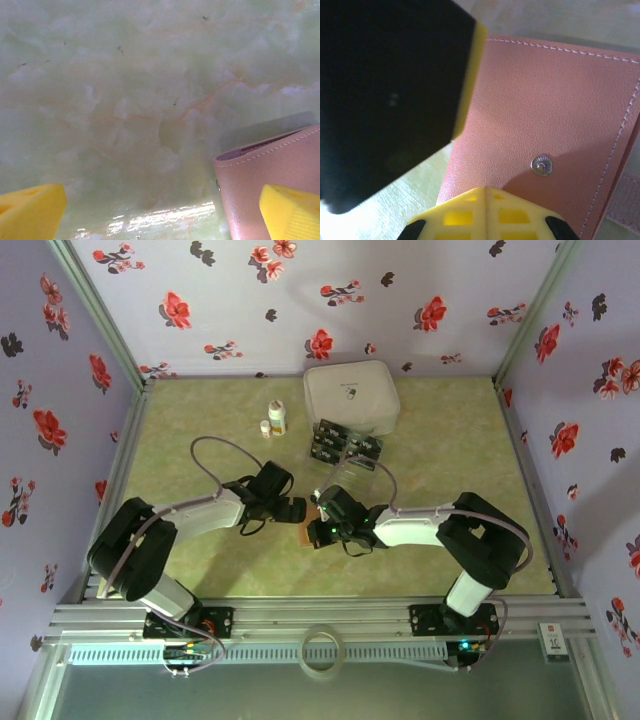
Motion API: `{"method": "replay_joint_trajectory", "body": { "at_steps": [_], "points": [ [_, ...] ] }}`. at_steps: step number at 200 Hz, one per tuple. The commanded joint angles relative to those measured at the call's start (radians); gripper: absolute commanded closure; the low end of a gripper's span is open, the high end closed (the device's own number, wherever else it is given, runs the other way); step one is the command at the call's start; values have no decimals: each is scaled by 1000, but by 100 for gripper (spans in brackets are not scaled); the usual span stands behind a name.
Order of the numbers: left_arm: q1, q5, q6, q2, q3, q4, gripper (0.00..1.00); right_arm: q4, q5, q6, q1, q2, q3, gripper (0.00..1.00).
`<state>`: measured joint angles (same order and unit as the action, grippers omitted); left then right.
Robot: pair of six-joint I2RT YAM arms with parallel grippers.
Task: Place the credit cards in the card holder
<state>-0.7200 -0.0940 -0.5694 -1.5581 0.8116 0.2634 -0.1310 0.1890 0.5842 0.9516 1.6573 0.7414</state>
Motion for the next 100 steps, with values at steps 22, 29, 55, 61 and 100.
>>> {"method": "replay_joint_trajectory", "body": {
  "at_steps": [22, 29, 55, 61, 100],
  "points": [
    [-4, -29, -19, -43, -2, -38, 0, -16, 23, 9, -14, -5, -23, 100],
    [-6, -32, -22, -46, -6, -38, 0, -12, 26, 9, -18, -13, -24, 100],
    [-11, -55, -30, -44, -21, -33, 0, 31, 27, 15, -42, -83, -25, 100],
    [-13, -62, -31, -43, -24, -30, 0, 49, 21, 15, -49, -108, -26, 100],
    [-27, -117, -36, -56, -28, -3, 0, 221, -64, 21, -117, -260, 1, 84]
  ]
}}
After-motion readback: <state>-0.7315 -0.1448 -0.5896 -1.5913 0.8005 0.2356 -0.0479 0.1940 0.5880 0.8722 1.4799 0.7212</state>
